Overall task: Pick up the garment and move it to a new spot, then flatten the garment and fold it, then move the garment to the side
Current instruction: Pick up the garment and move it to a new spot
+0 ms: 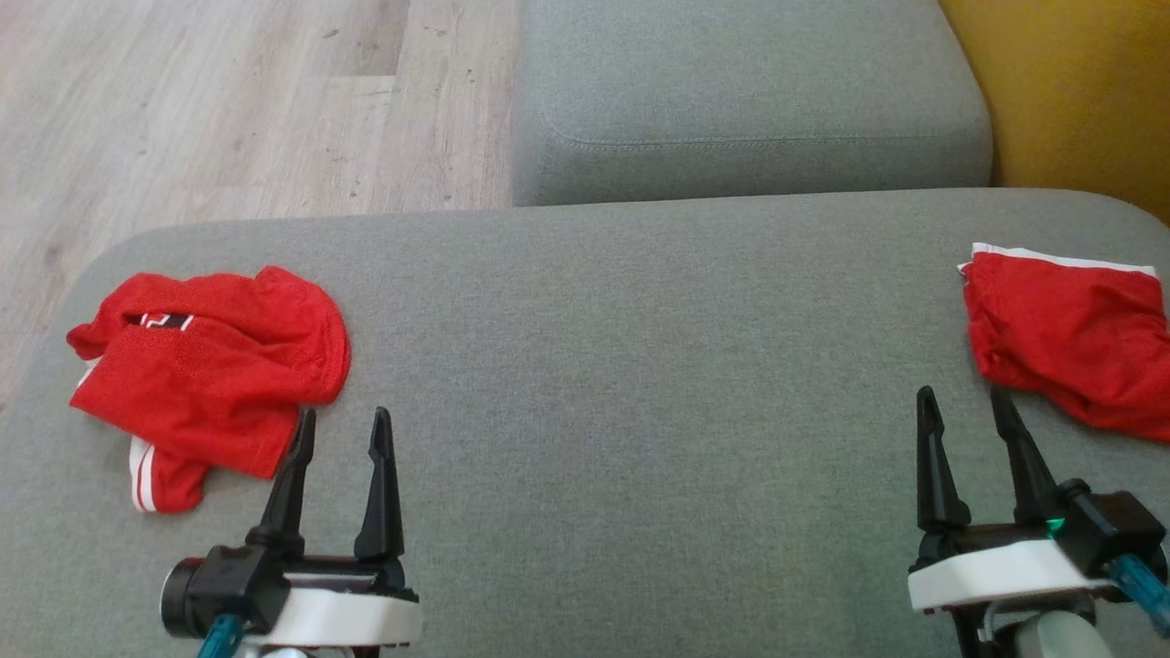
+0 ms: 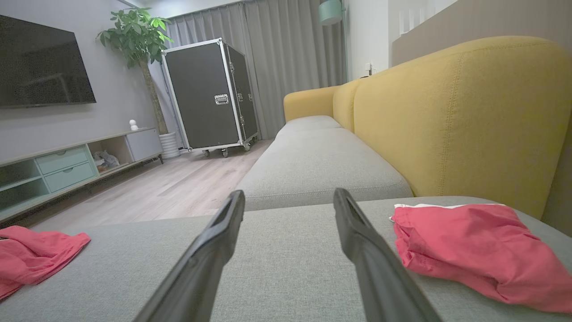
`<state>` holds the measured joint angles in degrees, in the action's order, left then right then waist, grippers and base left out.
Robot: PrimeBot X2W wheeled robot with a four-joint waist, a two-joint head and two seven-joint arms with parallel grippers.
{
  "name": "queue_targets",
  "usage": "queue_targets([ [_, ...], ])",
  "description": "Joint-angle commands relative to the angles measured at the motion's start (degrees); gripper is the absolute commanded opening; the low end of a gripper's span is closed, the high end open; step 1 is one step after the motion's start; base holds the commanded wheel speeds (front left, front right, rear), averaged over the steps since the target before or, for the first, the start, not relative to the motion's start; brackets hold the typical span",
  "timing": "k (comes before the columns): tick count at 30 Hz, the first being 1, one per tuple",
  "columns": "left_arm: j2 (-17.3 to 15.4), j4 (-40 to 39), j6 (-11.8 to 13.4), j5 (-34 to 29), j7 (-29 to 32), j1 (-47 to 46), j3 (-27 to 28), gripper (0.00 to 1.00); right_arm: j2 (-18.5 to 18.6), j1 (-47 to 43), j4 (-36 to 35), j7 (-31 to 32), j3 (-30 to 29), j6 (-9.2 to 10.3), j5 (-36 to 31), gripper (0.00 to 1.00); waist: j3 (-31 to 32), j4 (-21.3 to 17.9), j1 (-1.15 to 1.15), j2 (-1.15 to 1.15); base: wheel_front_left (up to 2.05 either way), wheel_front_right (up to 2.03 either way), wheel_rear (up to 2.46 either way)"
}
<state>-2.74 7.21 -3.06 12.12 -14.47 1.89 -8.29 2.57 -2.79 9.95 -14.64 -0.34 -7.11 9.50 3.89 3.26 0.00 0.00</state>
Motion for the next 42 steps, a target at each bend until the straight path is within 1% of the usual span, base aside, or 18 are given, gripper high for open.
queue_targets([
  [1, -0.1, -1.5, -0.1, 0.3, -0.5, -1.6, 1.9, 1.0, 0.3, 2.3, -2.2, -0.4, 1.4, -0.37, -0.2, 1.0, 0.0, -0.1, 0.0, 0.0, 0.0, 0.0, 0.0],
  [10, -0.1, -0.7, 0.0, 0.3, -0.5, -1.8, 1.5, 1.0, 0.3, 2.0, -1.9, -0.4, 1.6, -0.37, 0.4, 1.0, 0.0, 0.0, 0.0, 0.0, 0.0, 0.0, 0.0],
  [12, -0.1, -0.7, 0.0, -1.0, -0.5, -1.9, 1.4, 1.0, 0.3, 2.0, -1.8, -0.4, 1.6, -0.37, 0.6, 1.0, 0.0, 0.2, 0.0, 0.0, 0.0, 0.0, 0.0],
  [15, -0.1, -0.7, 0.3, -1.6, -0.5, -2.0, 1.2, 1.0, 0.3, 1.7, -1.9, -0.4, 1.6, -0.37, 1.2, 1.0, 0.3, 1.5, 0.0, 0.0, 0.0, 0.0, 0.0],
  [18, -0.1, -0.7, 0.4, -1.9, -0.5, -2.0, 1.6, 1.0, 0.3, 1.5, -2.1, -0.4, 2.9, -0.37, 1.5, 1.0, 0.4, 3.3, 0.0, 0.0, 0.0, 0.0, 0.0],
  [23, -0.1, -0.4, 0.3, -2.7, -0.5, -1.5, 3.1, 1.0, 0.3, 1.0, -2.2, -0.4, 5.6, -0.37, 2.9, 1.0, 1.1, 7.9, 0.0, 0.0, 0.0, 0.0, 0.0],
  [31, -0.1, -1.3, -0.8, -4.1, -0.5, -0.2, 6.2, 1.0, 0.3, 0.5, -1.9, -0.4, 8.8, -0.37, 4.1, 1.0, 2.4, 15.1, 0.0, 0.0, 0.0, 0.0, 0.0],
  [36, -0.1, -1.5, -1.5, -4.8, -0.5, 0.2, 6.8, 1.0, 0.3, -0.4, -1.5, -0.4, 10.6, -0.37, 5.5, 1.0, 3.4, 19.0, 0.0, 0.0, 0.0, 0.0, 0.0],
  [42, -0.1, -2.5, -1.5, -4.9, -0.5, 0.6, 7.6, 1.0, 0.3, 0.4, -0.9, -0.4, 12.4, -0.37, 5.8, 1.0, 2.2, 20.9, 0.0, 0.0, 0.0, 0.0, 0.0],
])
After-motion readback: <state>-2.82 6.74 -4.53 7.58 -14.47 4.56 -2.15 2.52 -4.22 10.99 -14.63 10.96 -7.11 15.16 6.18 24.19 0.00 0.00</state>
